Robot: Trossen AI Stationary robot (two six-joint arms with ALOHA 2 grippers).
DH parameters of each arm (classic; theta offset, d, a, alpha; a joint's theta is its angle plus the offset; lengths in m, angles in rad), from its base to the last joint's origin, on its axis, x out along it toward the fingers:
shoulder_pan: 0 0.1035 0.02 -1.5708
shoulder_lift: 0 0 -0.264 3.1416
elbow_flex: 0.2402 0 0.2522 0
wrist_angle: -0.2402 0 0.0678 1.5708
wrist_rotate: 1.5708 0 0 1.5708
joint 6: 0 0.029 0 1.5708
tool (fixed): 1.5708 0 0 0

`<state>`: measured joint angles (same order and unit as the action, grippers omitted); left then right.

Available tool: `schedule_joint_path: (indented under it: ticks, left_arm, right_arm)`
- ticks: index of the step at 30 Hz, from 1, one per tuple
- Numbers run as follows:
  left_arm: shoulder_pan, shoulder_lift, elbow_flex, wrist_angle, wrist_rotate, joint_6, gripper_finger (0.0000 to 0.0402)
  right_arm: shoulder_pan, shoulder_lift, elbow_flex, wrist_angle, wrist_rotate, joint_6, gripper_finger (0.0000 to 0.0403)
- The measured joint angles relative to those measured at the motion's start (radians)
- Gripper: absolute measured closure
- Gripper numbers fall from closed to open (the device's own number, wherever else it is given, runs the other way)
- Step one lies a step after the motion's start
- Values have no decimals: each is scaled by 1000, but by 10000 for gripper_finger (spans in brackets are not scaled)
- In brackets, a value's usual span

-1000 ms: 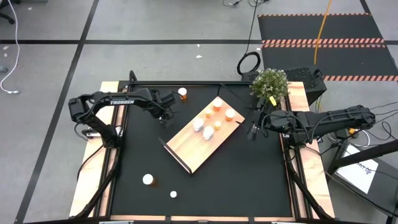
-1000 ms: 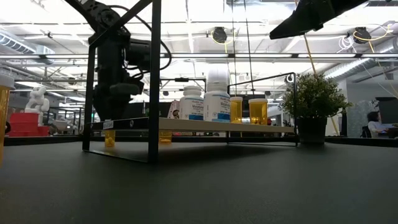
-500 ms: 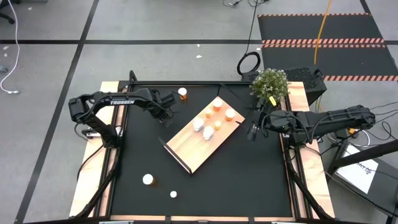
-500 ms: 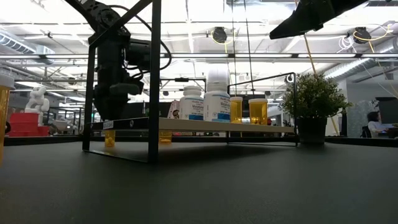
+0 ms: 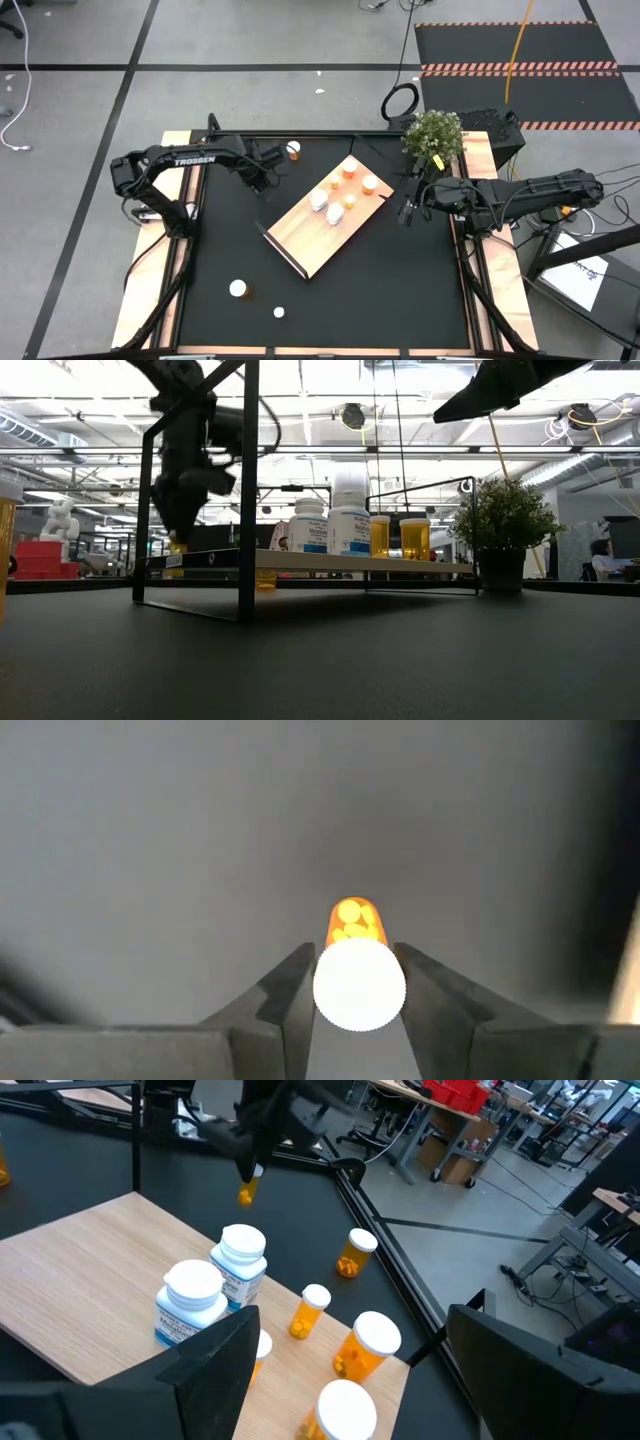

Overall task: Pick and place medicine bottles onto shelf by color
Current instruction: Put the small orange pill bottle on the shelf

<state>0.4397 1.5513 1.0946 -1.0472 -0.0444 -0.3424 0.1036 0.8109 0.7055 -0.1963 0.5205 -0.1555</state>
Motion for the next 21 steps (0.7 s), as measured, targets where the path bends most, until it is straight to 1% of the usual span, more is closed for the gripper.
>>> schedule_joint_path:
  ticks: [6, 10, 18, 21]
  left_arm:
    - [-56, 0, 147, -100, 0, 1, 283]
    - [-108, -1, 249, -165, -8, -12, 282]
    - [-237, -1, 409, -188, -8, -62, 278]
    - [-284, 24, 468, -203, -8, -71, 278]
  right_arm:
    - [0, 0, 0, 0, 1, -6, 89]
    - [0, 0, 0, 0, 2, -11, 89]
    - [0, 0, 0, 0, 3, -18, 89]
    - [0, 0, 0, 0, 3, -18, 89]
